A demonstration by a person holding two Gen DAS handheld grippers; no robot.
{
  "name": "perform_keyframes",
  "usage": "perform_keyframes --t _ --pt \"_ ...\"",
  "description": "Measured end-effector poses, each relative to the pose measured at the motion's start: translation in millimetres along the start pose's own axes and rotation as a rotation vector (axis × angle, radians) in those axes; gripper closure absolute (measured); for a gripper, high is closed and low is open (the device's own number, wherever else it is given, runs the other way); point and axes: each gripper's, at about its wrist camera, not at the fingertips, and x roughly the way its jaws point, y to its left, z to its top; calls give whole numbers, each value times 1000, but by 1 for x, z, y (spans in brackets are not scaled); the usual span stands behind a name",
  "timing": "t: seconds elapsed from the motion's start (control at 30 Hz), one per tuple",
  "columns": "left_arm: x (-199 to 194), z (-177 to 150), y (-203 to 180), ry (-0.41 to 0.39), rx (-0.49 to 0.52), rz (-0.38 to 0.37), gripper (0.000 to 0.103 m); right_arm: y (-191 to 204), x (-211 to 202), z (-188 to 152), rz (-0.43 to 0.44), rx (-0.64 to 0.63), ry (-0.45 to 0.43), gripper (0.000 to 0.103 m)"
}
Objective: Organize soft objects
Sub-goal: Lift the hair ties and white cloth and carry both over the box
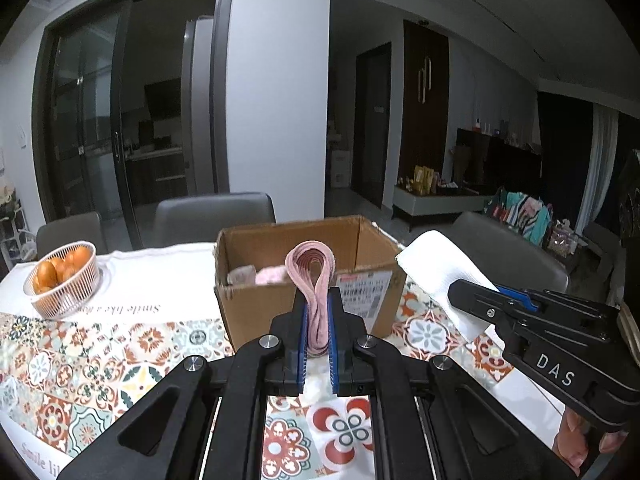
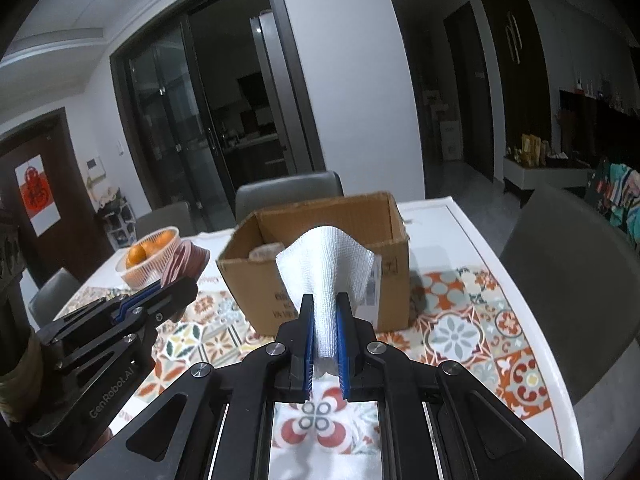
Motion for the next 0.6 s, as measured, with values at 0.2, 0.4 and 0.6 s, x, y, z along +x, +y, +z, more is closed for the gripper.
perform_keyframes --t 0.2,0.4,0.6 --pt "-3 14 5 -43 6 7 93 5 -2 14 13 -11 -39 92" --pt "-4 28 10 -87 19 16 93 7 0 28 18 -19 -77 92" --pt "-3 42 12 -131 36 24 93 7 4 41 25 -31 -116 92"
